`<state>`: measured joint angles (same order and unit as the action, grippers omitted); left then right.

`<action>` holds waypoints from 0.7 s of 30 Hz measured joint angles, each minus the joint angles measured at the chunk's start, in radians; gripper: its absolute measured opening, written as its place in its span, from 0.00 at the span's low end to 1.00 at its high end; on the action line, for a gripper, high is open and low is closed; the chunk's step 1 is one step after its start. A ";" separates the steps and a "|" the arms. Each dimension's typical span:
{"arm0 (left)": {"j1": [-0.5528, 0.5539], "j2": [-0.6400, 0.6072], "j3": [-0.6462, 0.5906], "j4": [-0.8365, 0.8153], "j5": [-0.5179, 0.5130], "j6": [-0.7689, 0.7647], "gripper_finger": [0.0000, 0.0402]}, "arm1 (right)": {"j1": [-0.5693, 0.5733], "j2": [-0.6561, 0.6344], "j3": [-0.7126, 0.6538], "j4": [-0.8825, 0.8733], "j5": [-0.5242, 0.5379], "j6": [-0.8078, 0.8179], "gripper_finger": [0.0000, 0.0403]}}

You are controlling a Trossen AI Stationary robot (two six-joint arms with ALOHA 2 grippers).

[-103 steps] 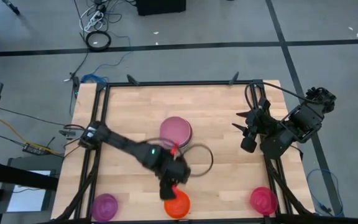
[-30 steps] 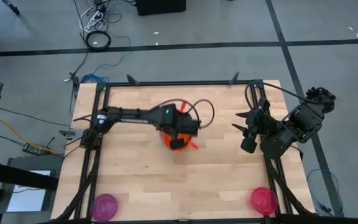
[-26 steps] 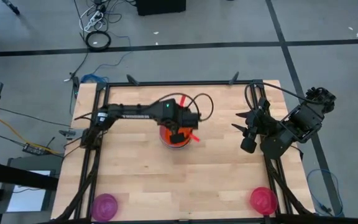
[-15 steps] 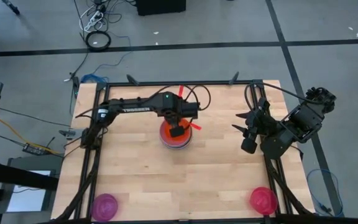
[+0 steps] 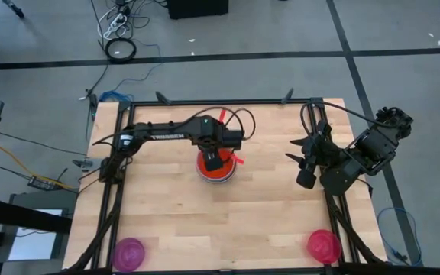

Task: Nest bowls inside each other
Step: Stack the purple bowl on top of the orange bowl

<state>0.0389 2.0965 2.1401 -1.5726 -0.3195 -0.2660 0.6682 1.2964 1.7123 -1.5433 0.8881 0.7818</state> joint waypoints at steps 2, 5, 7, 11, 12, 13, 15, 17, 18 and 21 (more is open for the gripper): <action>-0.030 -0.007 -0.008 0.001 0.007 -0.020 0.54 | 0.000 0.000 0.000 0.000 -0.006 0.000 0.42; -0.096 -0.042 -0.041 0.003 0.039 -0.074 0.56 | 0.006 0.000 0.000 -0.001 -0.016 0.007 0.42; -0.155 -0.075 -0.089 0.002 0.084 -0.119 0.56 | 0.017 0.000 0.000 -0.005 -0.019 0.013 0.42; -0.302 -0.165 -0.249 0.002 0.174 -0.223 0.54 | 0.040 0.000 0.000 -0.011 -0.010 0.038 0.42; -0.342 -0.191 -0.293 0.001 0.199 -0.252 0.54 | 0.046 0.000 0.000 -0.012 -0.007 0.045 0.42; -0.385 -0.220 -0.339 0.002 0.224 -0.282 0.54 | 0.050 0.000 0.000 -0.015 0.001 0.052 0.42; -0.473 -0.265 -0.419 0.000 0.267 -0.358 0.53 | 0.053 0.000 0.000 -0.016 0.008 0.059 0.42; -0.557 -0.299 -0.477 0.013 0.298 -0.452 0.52 | 0.053 0.000 0.000 -0.016 0.010 0.064 0.42; -0.596 -0.312 -0.499 0.026 0.309 -0.492 0.52 | 0.053 0.000 0.000 -0.016 0.011 0.064 0.42; -0.701 -0.342 -0.554 0.117 0.318 -0.586 0.52 | 0.053 0.000 0.000 -0.016 0.026 0.075 0.42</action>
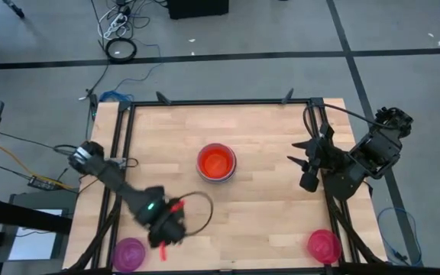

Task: Nest bowls inside each other
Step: Stack the purple bowl on top of the orange bowl

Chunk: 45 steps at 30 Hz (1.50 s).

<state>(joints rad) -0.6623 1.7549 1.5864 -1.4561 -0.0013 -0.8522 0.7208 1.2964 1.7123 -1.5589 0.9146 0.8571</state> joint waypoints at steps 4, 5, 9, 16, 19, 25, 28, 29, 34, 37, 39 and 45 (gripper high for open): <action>-0.122 -0.004 -0.062 0.133 0.013 -0.101 0.51 | -0.009 0.000 0.000 0.001 0.012 0.013 0.42; -0.151 -0.004 -0.082 0.172 0.029 -0.127 0.51 | -0.013 0.000 0.000 0.001 0.013 0.015 0.42; -0.250 -0.004 -0.171 0.277 0.122 -0.258 0.51 | -0.038 0.000 0.000 0.001 0.015 0.016 0.42; -0.357 -0.004 -0.215 0.348 0.155 -0.379 0.51 | -0.080 0.000 0.000 0.009 0.015 0.015 0.42; -0.379 -0.004 -0.237 0.342 0.146 -0.384 0.51 | -0.089 0.000 0.000 0.028 0.016 0.007 0.42; -0.393 -0.004 -0.325 0.348 0.127 -0.386 0.47 | -0.089 0.001 0.000 0.040 0.015 0.006 0.42; -0.391 -0.003 -0.352 0.346 0.100 -0.381 0.45 | -0.089 0.003 0.000 0.040 0.009 0.005 0.42; -0.388 -0.003 -0.358 0.347 0.091 -0.373 0.45 | -0.089 0.003 0.000 0.040 0.008 0.005 0.42; -0.366 -0.003 -0.390 0.362 0.064 -0.343 0.43 | -0.089 0.003 0.000 0.040 0.008 -0.004 0.42; -0.350 -0.003 -0.423 0.413 0.062 -0.328 0.43 | -0.089 0.003 0.000 0.039 0.008 -0.012 0.42; -0.339 -0.003 -0.448 0.458 0.065 -0.326 0.43 | -0.089 0.003 0.000 0.039 0.008 -0.014 0.42; -0.306 -0.003 -0.486 0.546 0.084 -0.312 0.38 | -0.089 0.003 0.000 0.038 0.008 -0.023 0.42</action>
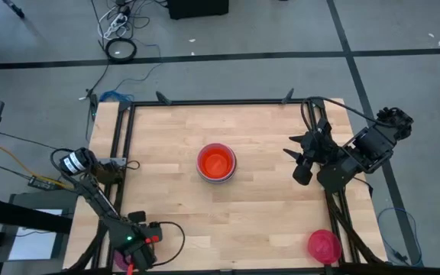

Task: Nest bowls inside each other
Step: Stack the purple bowl on top of the orange bowl

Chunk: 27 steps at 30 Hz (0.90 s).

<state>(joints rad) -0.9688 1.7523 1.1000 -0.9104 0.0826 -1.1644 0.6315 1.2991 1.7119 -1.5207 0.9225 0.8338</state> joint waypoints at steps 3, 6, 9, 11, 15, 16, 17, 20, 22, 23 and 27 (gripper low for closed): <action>0.028 0.000 0.000 0.000 0.000 0.030 0.25 | 0.000 0.000 0.000 0.000 0.000 -0.003 0.42; 0.064 0.000 0.000 -0.006 -0.008 0.072 0.06 | 0.000 0.000 0.000 0.000 0.000 -0.004 0.42; 0.113 -0.001 0.002 -0.026 -0.022 0.111 0.03 | 0.000 0.000 0.000 0.000 0.000 -0.005 0.42; 0.152 -0.001 0.002 -0.037 -0.045 0.141 0.02 | 0.000 0.000 0.000 0.000 0.000 -0.005 0.42; 0.241 -0.007 0.012 -0.063 -0.118 0.184 0.01 | 0.000 0.000 0.000 0.000 0.000 -0.009 0.42; 0.266 -0.013 0.022 -0.070 -0.143 0.197 0.01 | 0.000 0.000 0.000 0.000 0.000 -0.015 0.42; 0.292 -0.024 0.035 -0.077 -0.173 0.216 0.01 | 0.000 0.000 0.000 0.000 0.000 -0.016 0.42; 0.363 -0.066 0.092 -0.122 -0.291 0.265 0.01 | 0.000 0.000 0.000 0.000 0.001 -0.022 0.42; 0.401 -0.103 0.139 -0.152 -0.363 0.302 0.01 | 0.000 0.000 0.000 0.000 0.001 -0.025 0.42; 0.420 -0.124 0.165 -0.169 -0.392 0.320 0.01 | 0.000 0.000 0.000 0.000 0.001 -0.026 0.42; 0.507 -0.195 0.273 -0.259 -0.546 0.377 0.00 | 0.000 0.000 0.000 0.000 0.002 -0.034 0.42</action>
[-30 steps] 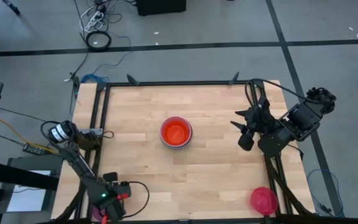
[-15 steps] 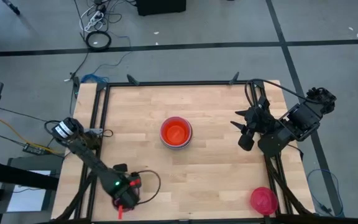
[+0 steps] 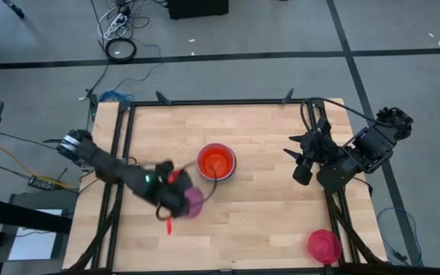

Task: Nest bowls inside each other
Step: Stack the purple bowl on top of the orange bowl

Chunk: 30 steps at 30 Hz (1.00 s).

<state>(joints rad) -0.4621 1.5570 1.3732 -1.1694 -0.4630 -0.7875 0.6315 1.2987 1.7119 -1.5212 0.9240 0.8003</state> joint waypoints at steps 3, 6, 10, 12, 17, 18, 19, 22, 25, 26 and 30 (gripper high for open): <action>0.102 -0.025 0.062 -0.006 -0.071 0.052 0.00 | 0.000 0.000 0.000 0.000 0.000 0.000 0.42; 0.207 -0.025 0.097 0.058 -0.076 0.133 0.00 | 0.001 0.000 0.000 0.000 0.000 -0.002 0.42; 0.331 -0.017 0.098 0.185 -0.039 0.239 0.00 | 0.001 0.000 0.000 0.000 0.000 -0.011 0.42; 0.385 -0.007 0.099 0.227 0.006 0.261 0.00 | 0.002 0.000 0.000 0.000 0.000 -0.017 0.42; 0.464 0.049 0.098 0.225 0.147 0.278 0.00 | 0.002 0.000 0.000 -0.006 -0.001 -0.019 0.42; 0.472 0.059 0.098 0.229 0.157 0.286 0.00 | 0.002 0.000 0.000 -0.007 -0.001 -0.019 0.42; 0.479 0.075 0.098 0.231 0.167 0.287 0.00 | 0.002 0.000 0.000 -0.007 -0.001 -0.020 0.42; 0.508 0.118 0.098 0.233 0.215 0.289 0.00 | 0.002 0.000 0.000 -0.007 -0.001 -0.022 0.42; 0.529 0.157 0.098 0.232 0.250 0.291 0.00 | 0.003 0.000 0.000 -0.006 -0.001 -0.022 0.42; 0.533 0.170 0.098 0.232 0.254 0.292 0.00 | 0.003 0.000 0.000 -0.006 -0.001 -0.022 0.42; 0.548 0.193 0.098 0.231 0.259 0.292 0.03 | 0.003 0.000 0.000 -0.006 -0.003 -0.022 0.42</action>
<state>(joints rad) 0.0861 1.7500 1.4715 -0.9382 -0.2039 -0.4953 0.6342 1.2984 1.7119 -1.5272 0.9210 0.7780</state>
